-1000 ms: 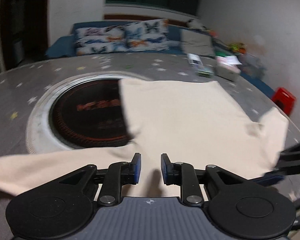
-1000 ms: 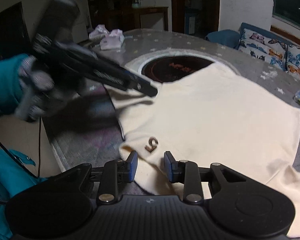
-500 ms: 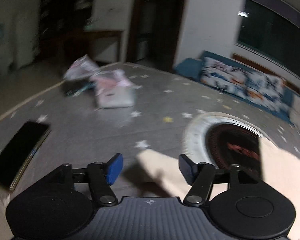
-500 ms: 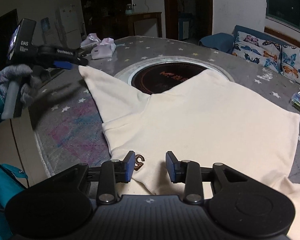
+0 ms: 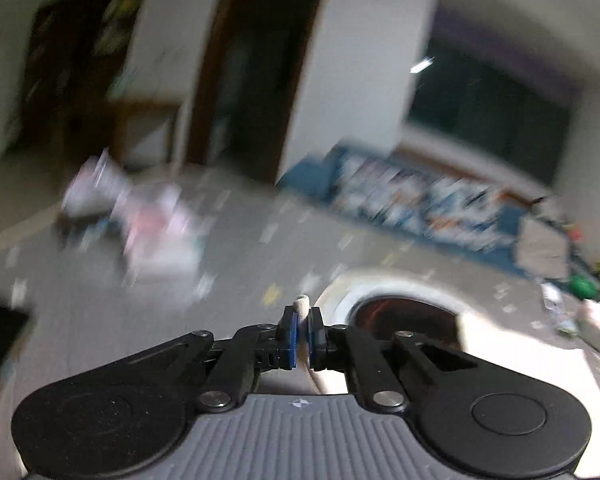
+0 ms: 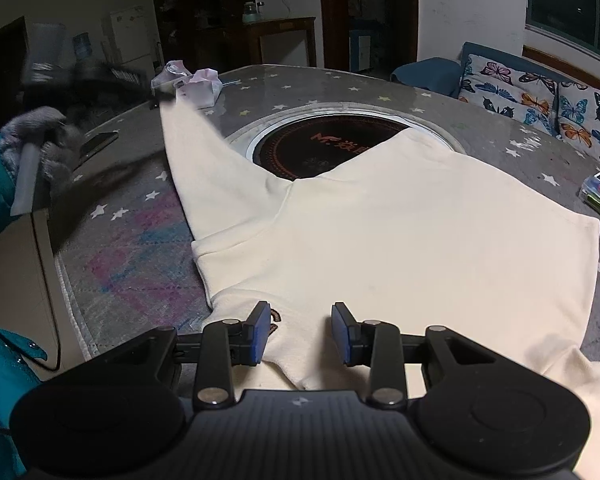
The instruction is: Fold clothes
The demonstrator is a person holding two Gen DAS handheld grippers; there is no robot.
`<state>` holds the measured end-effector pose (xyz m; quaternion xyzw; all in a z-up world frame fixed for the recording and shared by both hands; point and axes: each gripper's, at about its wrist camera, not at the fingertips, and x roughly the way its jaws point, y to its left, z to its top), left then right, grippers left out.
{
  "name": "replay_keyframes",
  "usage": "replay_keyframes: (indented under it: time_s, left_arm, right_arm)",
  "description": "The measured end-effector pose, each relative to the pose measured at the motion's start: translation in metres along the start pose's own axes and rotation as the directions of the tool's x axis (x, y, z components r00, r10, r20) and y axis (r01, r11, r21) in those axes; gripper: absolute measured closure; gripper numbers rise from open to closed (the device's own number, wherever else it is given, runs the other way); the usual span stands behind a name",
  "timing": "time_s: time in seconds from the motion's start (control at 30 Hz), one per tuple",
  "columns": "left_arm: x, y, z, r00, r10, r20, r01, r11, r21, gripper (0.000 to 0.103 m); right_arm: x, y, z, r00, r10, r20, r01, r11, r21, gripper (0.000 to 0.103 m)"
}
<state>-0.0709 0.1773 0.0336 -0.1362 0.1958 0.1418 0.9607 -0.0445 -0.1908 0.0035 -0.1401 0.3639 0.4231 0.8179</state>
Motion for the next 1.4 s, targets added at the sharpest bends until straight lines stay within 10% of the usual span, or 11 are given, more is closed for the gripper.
replay_keyframes:
  time_s: [0.37, 0.7, 1.17, 1.4]
  left_arm:
    - [0.028, 0.040, -0.022, 0.952, 0.242, -0.187, -0.245, 0.969, 0.005, 0.081]
    - [0.039, -0.026, -0.026, 0.971, 0.014, -0.240, 0.007, 0.996, 0.088, 0.081]
    - [0.047, -0.061, -0.025, 0.963, -0.053, -0.265, 0.085, 0.990, 0.109, 0.063]
    - [0.037, -0.127, -0.035, 0.919, -0.250, -0.306, 0.304, 0.942, 0.143, 0.056]
  right_arm:
    - [-0.001, 0.003, 0.003, 1.000, 0.001, -0.002, -0.001, 1.000, -0.020, 0.069]
    - [-0.003, 0.001, 0.002, 1.000, -0.014, 0.008, 0.014, 1.000, 0.006, 0.069]
    - [-0.040, -0.055, -0.020, 0.976, -0.211, 0.047, 0.199, 0.961, 0.192, 0.068]
    - [-0.040, -0.069, -0.023, 0.962, -0.267, 0.052, 0.250, 0.943, 0.217, 0.063]
